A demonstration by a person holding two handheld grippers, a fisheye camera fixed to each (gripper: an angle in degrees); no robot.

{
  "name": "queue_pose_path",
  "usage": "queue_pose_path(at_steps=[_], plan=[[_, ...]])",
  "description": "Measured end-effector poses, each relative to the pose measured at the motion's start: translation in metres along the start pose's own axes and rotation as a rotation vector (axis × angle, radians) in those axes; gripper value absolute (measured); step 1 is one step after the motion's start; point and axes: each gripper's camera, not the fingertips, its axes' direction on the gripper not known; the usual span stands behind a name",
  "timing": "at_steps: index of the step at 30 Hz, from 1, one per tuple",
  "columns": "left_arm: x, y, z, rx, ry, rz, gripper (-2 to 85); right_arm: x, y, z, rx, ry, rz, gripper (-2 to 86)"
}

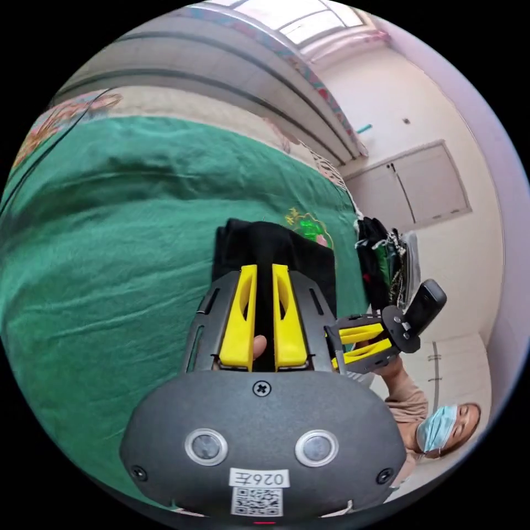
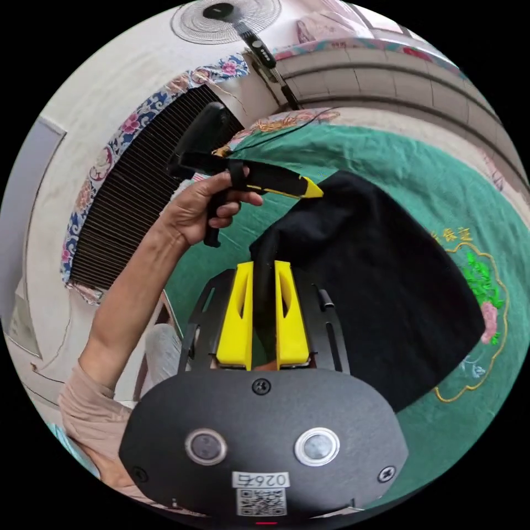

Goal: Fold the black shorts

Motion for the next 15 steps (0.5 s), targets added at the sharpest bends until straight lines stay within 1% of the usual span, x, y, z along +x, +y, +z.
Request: queue_pose_path(at_steps=[1, 2, 4, 5, 6, 9, 10, 11, 12, 13, 14, 15], plan=[[-0.010, 0.009, -0.011, 0.082, 0.076, -0.004, 5.7, 0.004, 0.007, -0.008, 0.014, -0.024, 0.001, 3.7], [-0.015, 0.019, -0.024, 0.165, 0.112, -0.004, 5.5, 0.012, 0.023, -0.028, 0.043, -0.052, -0.003, 4.1], [-0.015, 0.036, -0.047, 0.273, 0.118, 0.008, 4.4, 0.023, 0.056, -0.064, 0.074, -0.068, -0.011, 4.5], [-0.007, 0.048, -0.059, 0.331, 0.110, 0.030, 2.1, 0.030, 0.080, -0.088, 0.080, -0.063, -0.013, 4.4], [-0.001, 0.055, -0.064, 0.351, 0.105, 0.048, 0.9, 0.036, 0.104, -0.110, 0.078, -0.028, -0.007, 4.1], [0.047, 0.086, -0.069, 0.381, 0.110, 0.199, -0.5, 0.044, 0.158, -0.149, 0.090, 0.048, 0.008, 3.4], [0.073, 0.099, -0.065, 0.389, 0.117, 0.290, -0.7, 0.045, 0.167, -0.155, 0.093, 0.055, 0.014, 3.2], [0.100, 0.112, -0.054, 0.368, 0.103, 0.383, -0.9, 0.047, 0.180, -0.165, 0.112, 0.066, 0.025, 2.7], [0.112, 0.116, -0.047, 0.343, 0.079, 0.420, -0.9, 0.050, 0.185, -0.174, 0.133, 0.076, 0.034, 2.2], [0.133, 0.121, -0.026, 0.263, -0.030, 0.495, -0.9, 0.051, 0.185, -0.177, 0.136, 0.083, 0.036, 2.0], [0.147, 0.119, 0.002, 0.133, -0.257, 0.558, -0.9, 0.056, 0.181, -0.178, 0.117, 0.098, 0.035, 1.5], [0.148, 0.116, 0.019, 0.053, -0.414, 0.561, -0.9, 0.065, 0.175, -0.174, 0.066, 0.129, 0.030, 1.0]])
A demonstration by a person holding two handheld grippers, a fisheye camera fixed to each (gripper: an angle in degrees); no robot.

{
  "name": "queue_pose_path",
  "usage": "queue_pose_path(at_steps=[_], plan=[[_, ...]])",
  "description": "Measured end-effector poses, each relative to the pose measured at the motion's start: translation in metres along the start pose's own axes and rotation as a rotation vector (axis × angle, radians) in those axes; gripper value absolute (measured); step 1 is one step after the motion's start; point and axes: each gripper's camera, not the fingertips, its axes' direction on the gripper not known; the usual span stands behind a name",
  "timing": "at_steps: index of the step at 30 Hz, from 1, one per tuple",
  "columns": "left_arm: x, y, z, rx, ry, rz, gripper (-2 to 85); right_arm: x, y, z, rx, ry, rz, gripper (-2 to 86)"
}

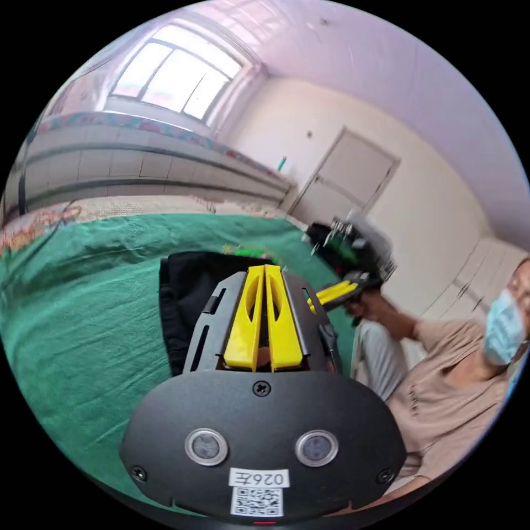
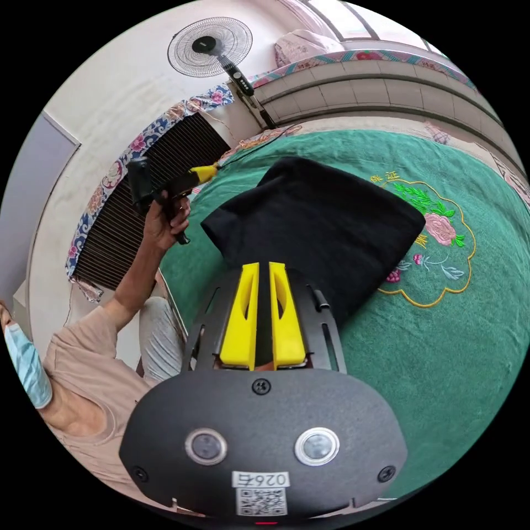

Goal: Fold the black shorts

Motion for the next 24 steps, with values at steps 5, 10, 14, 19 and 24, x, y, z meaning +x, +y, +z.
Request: queue_pose_path(at_steps=[5, 10, 14, 19, 24], plan=[[-0.026, 0.013, 0.019, -0.136, -0.015, -0.206, -0.8, 0.045, 0.008, 0.002, -0.131, 0.044, 0.035, -0.8], [0.028, 0.056, -0.017, 0.035, 0.066, -0.006, -0.9, 0.045, 0.007, -0.054, -0.204, -0.041, -0.096, -0.9], [0.022, 0.077, 0.008, -0.230, -0.009, -0.027, -0.9, 0.050, -0.005, -0.071, -0.333, -0.024, -0.162, -0.9], [-0.015, 0.067, -0.051, 0.249, 0.144, -0.183, -0.9, 0.077, -0.017, -0.158, -0.240, -0.006, -0.153, -1.1], [-0.037, 0.016, 0.041, -0.088, -0.058, -0.148, -1.0, 0.171, -0.037, -0.233, -0.125, -0.092, 0.026, -0.9]])
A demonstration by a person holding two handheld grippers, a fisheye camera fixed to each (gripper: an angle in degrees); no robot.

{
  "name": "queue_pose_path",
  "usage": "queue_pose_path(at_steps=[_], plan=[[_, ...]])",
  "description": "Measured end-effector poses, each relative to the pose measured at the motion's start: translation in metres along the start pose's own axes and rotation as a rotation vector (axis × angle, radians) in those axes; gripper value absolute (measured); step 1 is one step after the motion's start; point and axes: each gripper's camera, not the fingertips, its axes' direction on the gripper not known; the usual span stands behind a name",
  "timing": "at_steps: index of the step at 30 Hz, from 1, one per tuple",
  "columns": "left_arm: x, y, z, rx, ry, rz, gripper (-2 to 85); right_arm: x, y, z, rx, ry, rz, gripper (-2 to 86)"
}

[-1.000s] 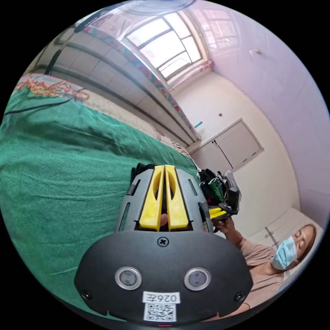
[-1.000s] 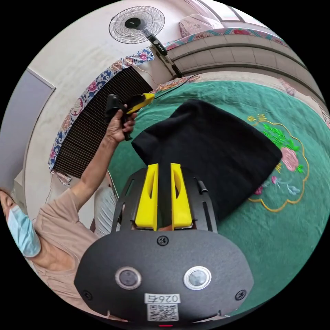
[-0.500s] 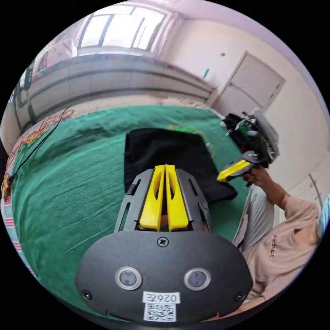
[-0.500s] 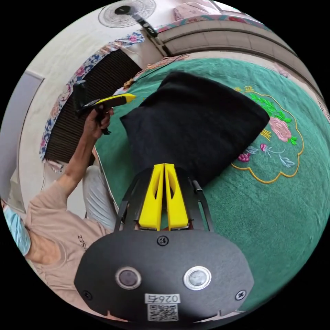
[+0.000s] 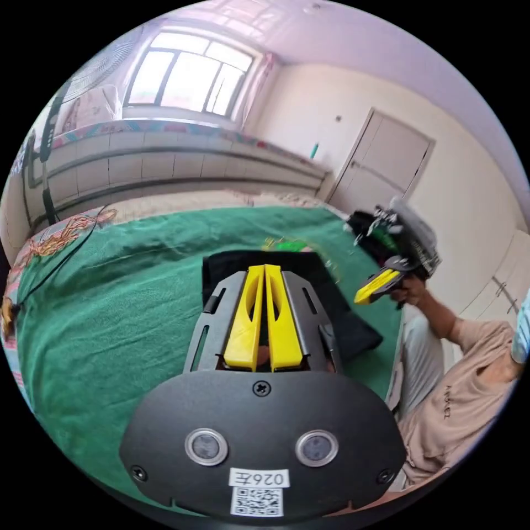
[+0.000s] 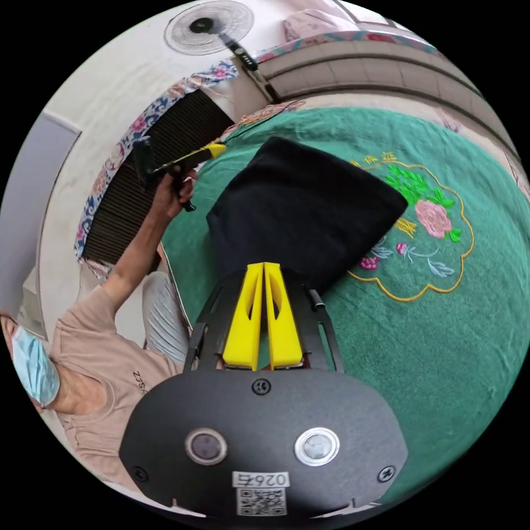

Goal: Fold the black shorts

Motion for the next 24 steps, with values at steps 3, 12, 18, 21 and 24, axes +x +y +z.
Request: queue_pose_path(at_steps=[3, 12, 18, 21, 24], plan=[[-0.027, -0.007, 0.022, -0.067, 0.086, -0.126, -0.9, 0.056, 0.001, -0.035, 0.002, 0.091, 0.132, -0.8], [-0.084, 0.082, -0.033, 0.382, 0.192, -0.354, 9.7, 0.212, 0.060, -0.173, 0.348, -0.125, 0.444, 4.8], [-0.084, 0.057, 0.037, 0.047, 0.247, -0.271, 18.0, 0.273, 0.101, -0.162, 0.438, -0.258, 0.518, 7.5], [-0.088, 0.063, 0.033, 0.033, 0.254, -0.239, 16.6, 0.272, 0.113, -0.156, 0.458, -0.255, 0.446, 9.3], [-0.092, 0.074, 0.029, 0.022, 0.317, -0.207, 14.6, 0.264, 0.131, -0.136, 0.472, -0.218, 0.367, 10.5]])
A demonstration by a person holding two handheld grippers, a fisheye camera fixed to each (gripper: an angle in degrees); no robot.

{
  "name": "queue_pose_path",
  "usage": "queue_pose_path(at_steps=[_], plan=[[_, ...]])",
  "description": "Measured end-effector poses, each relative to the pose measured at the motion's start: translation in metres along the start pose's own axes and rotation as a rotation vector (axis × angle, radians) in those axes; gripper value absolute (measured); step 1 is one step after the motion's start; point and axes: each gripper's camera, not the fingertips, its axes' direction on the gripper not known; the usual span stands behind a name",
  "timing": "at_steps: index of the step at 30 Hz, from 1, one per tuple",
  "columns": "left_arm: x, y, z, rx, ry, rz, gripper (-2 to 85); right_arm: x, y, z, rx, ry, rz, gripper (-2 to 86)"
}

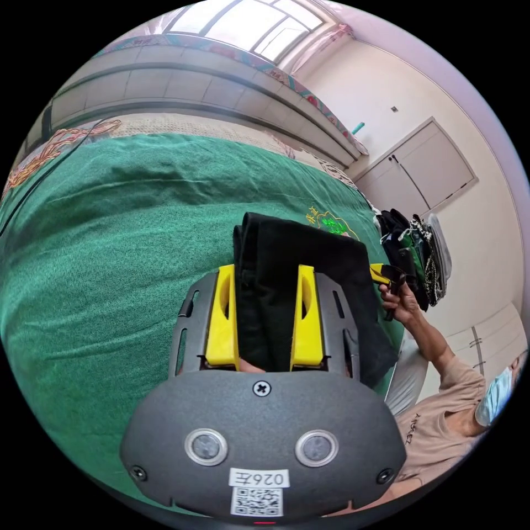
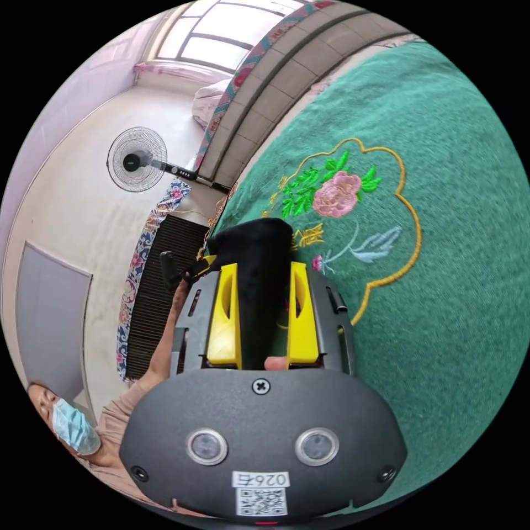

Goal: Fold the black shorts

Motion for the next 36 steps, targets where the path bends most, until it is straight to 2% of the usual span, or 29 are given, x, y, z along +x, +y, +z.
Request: queue_pose_path(at_steps=[6, 8, 13, 16, 20, 25, 31, 36], plan=[[-0.008, 0.034, -0.017, 0.048, 0.077, 0.038, 14.9, 0.034, 0.102, 0.015, 0.045, 0.033, -0.096, 9.3], [0.001, 0.047, -0.027, 0.032, 0.078, 0.052, 12.0, 0.051, 0.137, 0.018, 0.021, 0.014, -0.089, 6.2], [0.034, 0.101, -0.087, 0.183, 0.089, 0.107, 7.9, 0.040, 0.251, 0.020, 0.044, 0.077, -0.172, 1.7], [0.061, 0.152, -0.140, 0.296, 0.133, 0.135, 7.7, -0.006, 0.350, 0.018, 0.081, 0.183, -0.342, 0.9], [0.132, 0.265, -0.223, 0.487, 0.039, 0.249, 7.6, -0.085, 0.532, 0.018, 0.161, 0.324, -0.644, 0.6], [0.212, 0.416, -0.300, 0.748, -0.134, 0.289, 7.4, -0.131, 0.736, 0.033, 0.265, 0.256, -0.817, 0.6], [0.251, 0.561, -0.352, 0.925, -0.331, 0.128, 7.5, -0.167, 0.963, 0.143, 0.230, 0.269, -1.026, 0.7], [0.229, 0.645, -0.382, 1.036, -0.333, -0.050, 7.6, -0.179, 1.110, 0.315, 0.123, 0.281, -1.158, 0.6]])
